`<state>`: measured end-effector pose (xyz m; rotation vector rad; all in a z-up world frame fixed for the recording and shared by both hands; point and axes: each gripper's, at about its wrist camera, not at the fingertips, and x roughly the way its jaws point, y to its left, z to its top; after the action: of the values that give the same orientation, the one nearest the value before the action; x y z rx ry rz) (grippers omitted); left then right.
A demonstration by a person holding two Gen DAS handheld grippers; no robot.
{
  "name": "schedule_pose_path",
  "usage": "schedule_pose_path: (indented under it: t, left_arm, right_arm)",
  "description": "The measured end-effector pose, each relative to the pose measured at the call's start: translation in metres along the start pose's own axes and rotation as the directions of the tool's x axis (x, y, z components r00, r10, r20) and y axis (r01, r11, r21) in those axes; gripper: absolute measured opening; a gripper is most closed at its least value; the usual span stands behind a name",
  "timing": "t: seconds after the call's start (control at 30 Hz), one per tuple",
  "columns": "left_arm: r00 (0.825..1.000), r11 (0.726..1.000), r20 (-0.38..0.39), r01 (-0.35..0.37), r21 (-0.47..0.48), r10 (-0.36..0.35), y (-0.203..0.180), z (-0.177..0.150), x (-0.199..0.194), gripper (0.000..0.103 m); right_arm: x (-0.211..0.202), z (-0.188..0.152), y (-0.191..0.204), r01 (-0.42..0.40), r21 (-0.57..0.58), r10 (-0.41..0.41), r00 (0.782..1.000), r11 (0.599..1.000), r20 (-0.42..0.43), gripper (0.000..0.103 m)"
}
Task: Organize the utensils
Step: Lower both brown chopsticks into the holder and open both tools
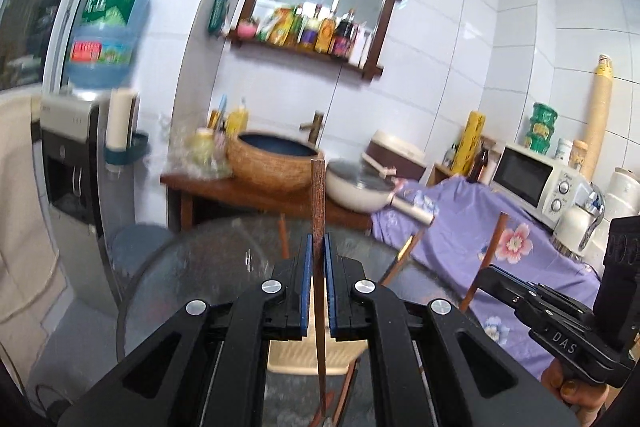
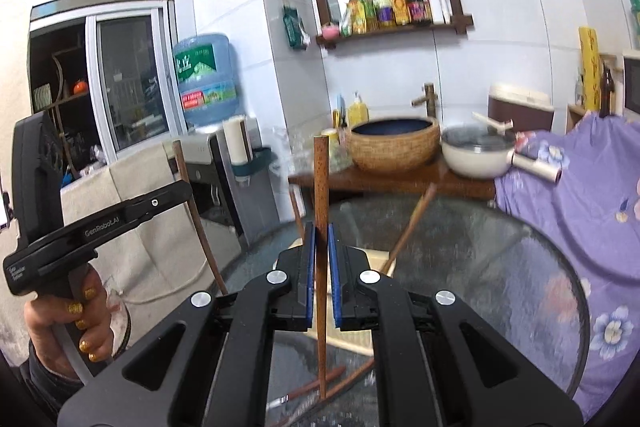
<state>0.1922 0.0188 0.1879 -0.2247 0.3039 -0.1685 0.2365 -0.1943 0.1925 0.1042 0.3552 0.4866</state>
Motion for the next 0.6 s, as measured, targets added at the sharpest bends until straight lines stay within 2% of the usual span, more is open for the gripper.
schedule_pose_path:
  t: [0.1,0.23,0.37,0.47,0.6]
  left_arm:
    - [0.998,0.999,0.059,-0.022,0.031,0.02,-0.011,0.019,0.002,0.006]
    - [0.994,0.998,0.095,-0.048,0.03,0.045,-0.018,0.042,0.016,0.006]
    - [0.988,0.997,0.13,-0.08,0.014,0.077,-0.019,0.057,0.038,0.006]
    - [0.985,0.995,0.136,-0.102,-0.005,0.102,-0.015,0.058,0.055,0.006]
    - [0.987,0.992,0.099,-0.123,-0.03,0.126,-0.004,0.04,0.082,0.006]
  right_arm:
    - [0.0,0.024,0.004,0.012,-0.015,-0.011,0.999,1.0,0.052,0.007]
    - [0.007,0.054,0.013,0.066,-0.053,-0.058,0.99,0.996,0.132,0.007]
    - [0.023,0.073,0.02,0.106,-0.075,-0.092,0.981,0.992,0.172,0.007]
    - [0.04,0.073,0.021,0.137,-0.086,-0.12,0.976,0.987,0.179,0.007]
    - [0.064,0.056,0.014,0.147,-0.065,-0.136,0.98,0.987,0.148,0.007]
